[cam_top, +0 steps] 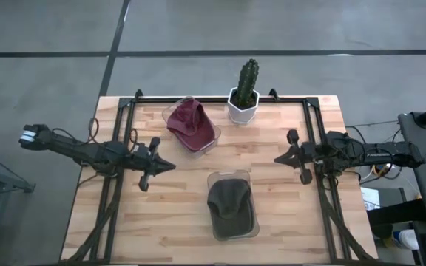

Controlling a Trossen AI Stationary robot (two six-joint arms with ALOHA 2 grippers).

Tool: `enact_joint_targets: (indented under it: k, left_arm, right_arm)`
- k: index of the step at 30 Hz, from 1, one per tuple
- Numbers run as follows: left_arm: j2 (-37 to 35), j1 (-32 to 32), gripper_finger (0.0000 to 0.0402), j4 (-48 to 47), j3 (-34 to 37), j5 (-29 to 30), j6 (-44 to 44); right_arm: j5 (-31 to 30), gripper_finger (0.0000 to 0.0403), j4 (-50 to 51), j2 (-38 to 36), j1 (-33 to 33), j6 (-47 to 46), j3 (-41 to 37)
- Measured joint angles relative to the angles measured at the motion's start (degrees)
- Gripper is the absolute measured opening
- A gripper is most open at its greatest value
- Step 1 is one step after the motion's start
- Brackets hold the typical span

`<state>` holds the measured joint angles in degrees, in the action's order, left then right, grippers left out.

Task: Pick & Place hat
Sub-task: Return to Home Position

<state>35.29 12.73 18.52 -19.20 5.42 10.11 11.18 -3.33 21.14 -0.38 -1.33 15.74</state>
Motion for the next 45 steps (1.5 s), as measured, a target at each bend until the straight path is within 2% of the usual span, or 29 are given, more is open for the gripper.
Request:
enact_joint_targets:
  k: [4, 9, 11, 16, 26, 31, 40, 45]
  left_arm:
    - [-4.1, 0.0, 0.0000, -0.1, 2.5, 0.3, 0.1]
    - [-7.8, 0.0, 0.0000, -0.3, 5.2, 0.7, 0.3]
    - [-9.0, 0.0, 0.0000, -0.5, 6.5, 0.6, 0.2]
    - [-11.7, 0.0, 0.0000, 1.9, 10.5, 0.6, 0.3]
    - [-17.2, 0.0, 0.0000, 3.1, 16.0, 1.0, -0.2]
    - [-21.7, 0.0, 0.0000, 3.0, 16.8, 2.2, -2.7]
    - [-29.8, 0.0, 0.0000, -5.0, 16.9, 2.1, -4.9]
    - [-34.4, 0.0, 0.0000, -8.8, 16.6, 1.5, -5.5]
  right_arm:
    - [-0.1, 0.0009, 0.9, -2.7, 0.0, 0.0, -1.1]
    - [-4.1, 0.0009, 11.4, -4.9, 0.0, 8.4, -1.1]
    - [-3.9, 0.0009, 14.4, -5.5, 0.0, 8.4, -1.1]
    - [-0.7, 0.0009, 13.3, -5.8, 0.0, 9.3, -1.2]
    - [-0.4, 0.0009, 11.4, -6.1, 0.0, 8.3, -1.2]
    - [-0.1, 0.0009, 9.8, -9.7, 0.0, 5.8, -2.3]
    - [-0.5, 0.0009, 3.5, -21.0, 0.0, 2.7, -12.0]
    - [-0.5, 0.0009, 1.3, -20.5, 0.0, 1.5, -14.5]
